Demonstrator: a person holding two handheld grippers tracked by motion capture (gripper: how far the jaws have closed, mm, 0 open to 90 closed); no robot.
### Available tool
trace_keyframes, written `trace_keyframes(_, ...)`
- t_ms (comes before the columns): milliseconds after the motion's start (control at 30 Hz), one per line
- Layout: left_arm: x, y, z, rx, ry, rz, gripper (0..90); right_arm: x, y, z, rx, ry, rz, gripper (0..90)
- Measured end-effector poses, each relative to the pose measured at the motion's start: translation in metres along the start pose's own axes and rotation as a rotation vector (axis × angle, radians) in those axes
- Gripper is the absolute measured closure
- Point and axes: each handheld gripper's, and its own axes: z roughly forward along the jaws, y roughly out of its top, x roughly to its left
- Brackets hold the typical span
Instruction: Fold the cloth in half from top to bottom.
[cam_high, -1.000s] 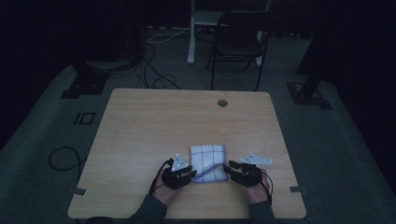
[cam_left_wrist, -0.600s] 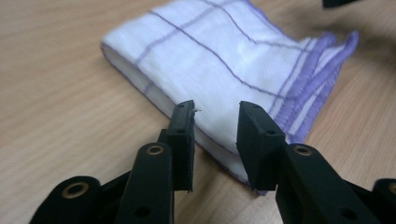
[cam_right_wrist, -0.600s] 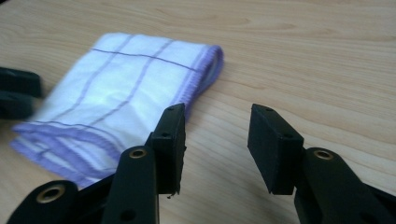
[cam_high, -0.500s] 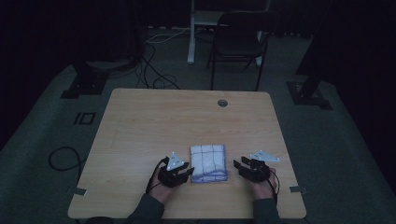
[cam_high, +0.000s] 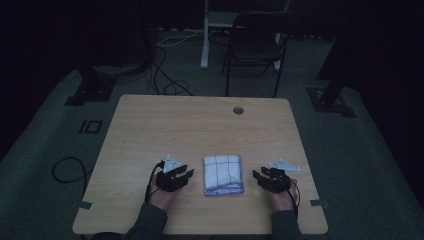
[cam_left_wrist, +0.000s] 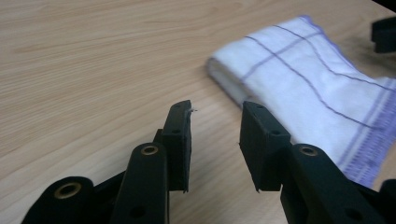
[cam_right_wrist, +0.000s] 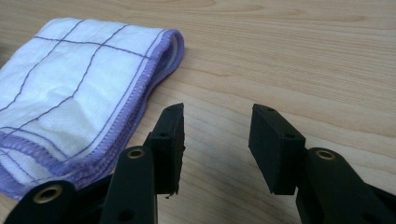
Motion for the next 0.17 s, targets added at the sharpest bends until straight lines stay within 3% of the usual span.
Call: trace_keyframes(167, 0.0112, 0.0025, -0.0055, -0.009, 0.040, -0.013, 64.3, -0.0009, -0.0002, 0.0017, 0.006, -0.001, 0.005, 55.8)
